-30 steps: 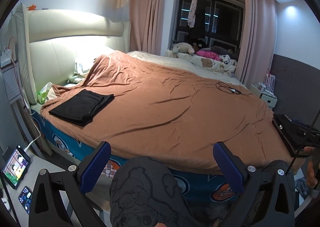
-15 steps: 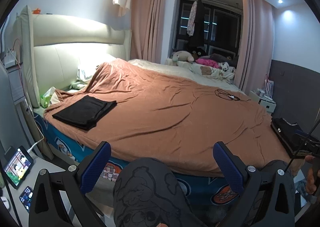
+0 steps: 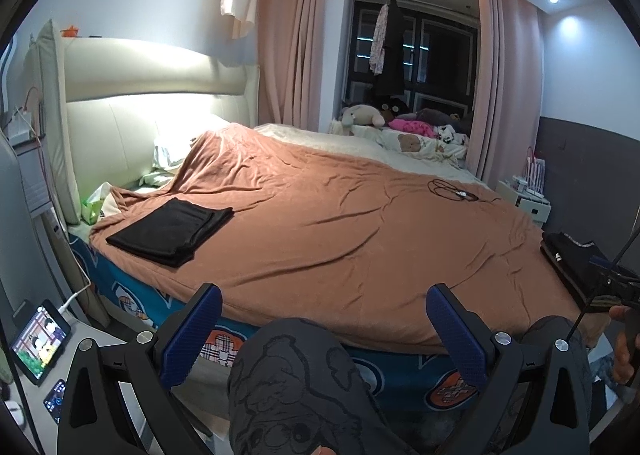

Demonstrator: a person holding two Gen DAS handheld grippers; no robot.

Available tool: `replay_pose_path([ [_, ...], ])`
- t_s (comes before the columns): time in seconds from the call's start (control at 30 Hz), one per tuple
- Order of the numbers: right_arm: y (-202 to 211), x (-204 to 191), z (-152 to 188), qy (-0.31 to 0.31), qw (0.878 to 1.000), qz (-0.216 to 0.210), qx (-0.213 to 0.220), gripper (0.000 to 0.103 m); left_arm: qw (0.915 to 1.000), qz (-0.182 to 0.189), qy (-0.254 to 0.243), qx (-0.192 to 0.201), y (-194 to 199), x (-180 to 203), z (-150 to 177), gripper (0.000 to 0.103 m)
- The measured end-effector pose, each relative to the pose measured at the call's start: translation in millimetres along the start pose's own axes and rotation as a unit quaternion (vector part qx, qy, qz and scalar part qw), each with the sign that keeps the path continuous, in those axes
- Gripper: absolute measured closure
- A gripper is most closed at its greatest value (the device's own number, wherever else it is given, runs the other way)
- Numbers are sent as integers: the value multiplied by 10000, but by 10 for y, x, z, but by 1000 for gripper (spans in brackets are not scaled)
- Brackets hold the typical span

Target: Fold small clothes

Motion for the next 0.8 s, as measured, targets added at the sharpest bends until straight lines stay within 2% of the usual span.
replay_pose_path([
  [0.8, 6, 7, 4, -32, 10000, -13, 18, 0, 9999, -54, -32, 84, 61, 26, -40, 0],
])
Point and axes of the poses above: each gripper's, at about its wrist camera, not at the fingertips, and y roughly against the way its jaws point, x to its right, z to its underside, the point moved 7 cm from there along -y, roughly the way its jaws point, and after that the axes turned 3 degrees about -z, right-handed, at the moved point
